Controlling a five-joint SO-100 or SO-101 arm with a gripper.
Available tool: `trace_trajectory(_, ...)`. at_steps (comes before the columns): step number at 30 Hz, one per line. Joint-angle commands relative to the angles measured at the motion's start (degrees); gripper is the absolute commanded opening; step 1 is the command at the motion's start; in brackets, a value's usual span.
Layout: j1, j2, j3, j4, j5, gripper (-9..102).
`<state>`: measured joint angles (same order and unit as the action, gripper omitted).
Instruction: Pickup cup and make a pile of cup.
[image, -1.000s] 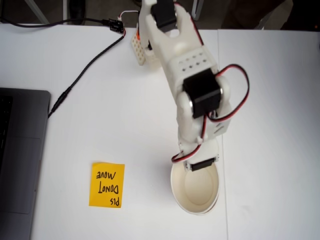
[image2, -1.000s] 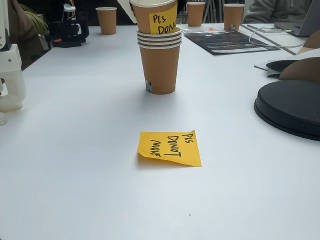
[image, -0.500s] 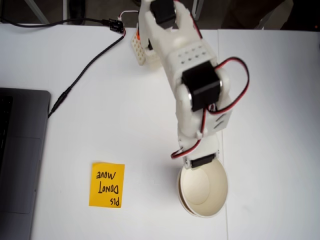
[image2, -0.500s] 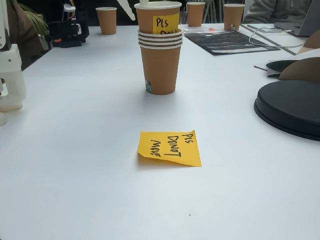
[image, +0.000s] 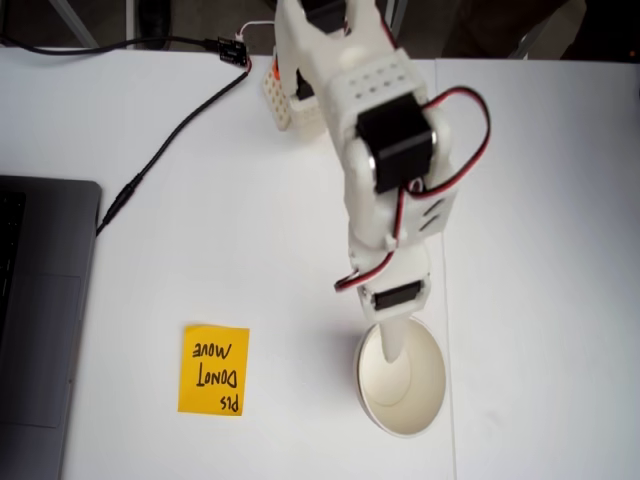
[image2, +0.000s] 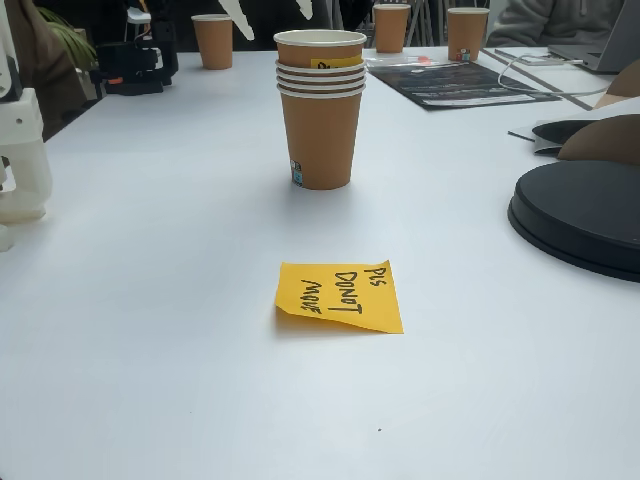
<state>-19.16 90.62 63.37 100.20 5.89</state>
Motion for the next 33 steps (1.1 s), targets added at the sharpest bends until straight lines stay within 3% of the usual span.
trace_trajectory(1,1.76,8.00,0.70,-0.18,0.35,26)
trace_trajectory(13,11.69,19.07,8.79,-0.88,-0.44,26)
trace_trajectory(33,16.52,44.38,38.94,-19.34,-0.53,25)
